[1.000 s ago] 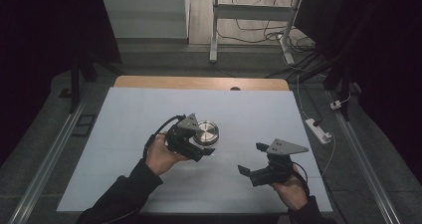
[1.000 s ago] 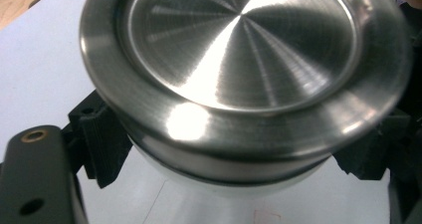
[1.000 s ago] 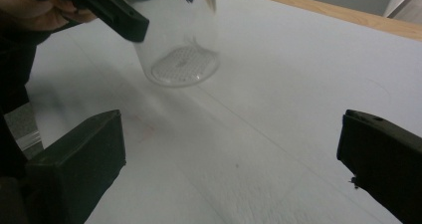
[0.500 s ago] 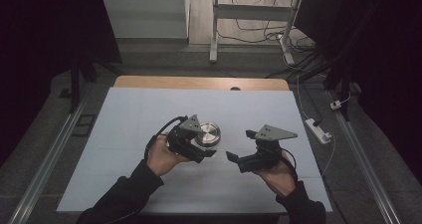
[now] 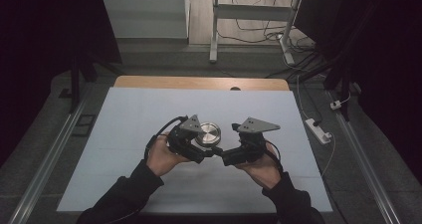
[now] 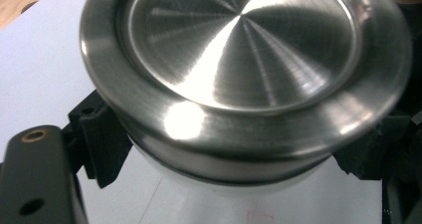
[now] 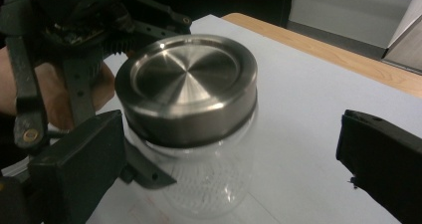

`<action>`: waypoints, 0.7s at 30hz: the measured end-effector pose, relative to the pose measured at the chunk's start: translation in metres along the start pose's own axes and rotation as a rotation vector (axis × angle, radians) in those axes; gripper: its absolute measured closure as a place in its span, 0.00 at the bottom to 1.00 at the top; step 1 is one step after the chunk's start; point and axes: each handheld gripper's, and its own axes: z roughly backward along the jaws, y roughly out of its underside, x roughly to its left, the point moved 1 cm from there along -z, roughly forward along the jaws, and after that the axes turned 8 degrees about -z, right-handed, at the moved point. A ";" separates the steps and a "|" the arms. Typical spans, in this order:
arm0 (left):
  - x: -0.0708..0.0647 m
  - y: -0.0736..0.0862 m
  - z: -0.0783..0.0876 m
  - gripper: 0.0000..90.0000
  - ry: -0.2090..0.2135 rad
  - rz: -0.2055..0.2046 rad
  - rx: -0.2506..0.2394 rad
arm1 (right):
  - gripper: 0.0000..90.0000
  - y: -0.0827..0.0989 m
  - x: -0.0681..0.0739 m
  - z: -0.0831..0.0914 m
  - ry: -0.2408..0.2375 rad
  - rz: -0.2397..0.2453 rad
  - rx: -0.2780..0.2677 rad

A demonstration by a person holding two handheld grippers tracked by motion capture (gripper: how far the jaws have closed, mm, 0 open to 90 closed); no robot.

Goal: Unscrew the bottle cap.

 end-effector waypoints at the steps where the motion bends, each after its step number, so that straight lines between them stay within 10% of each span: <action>1: 0.000 0.000 0.000 0.17 0.000 0.007 -0.002 | 0.00 -0.002 0.001 -0.002 0.002 -0.002 0.002; 21: 0.002 0.002 -0.007 0.17 -0.011 0.037 0.011 | 0.15 -0.017 0.014 -0.032 -0.016 0.057 0.015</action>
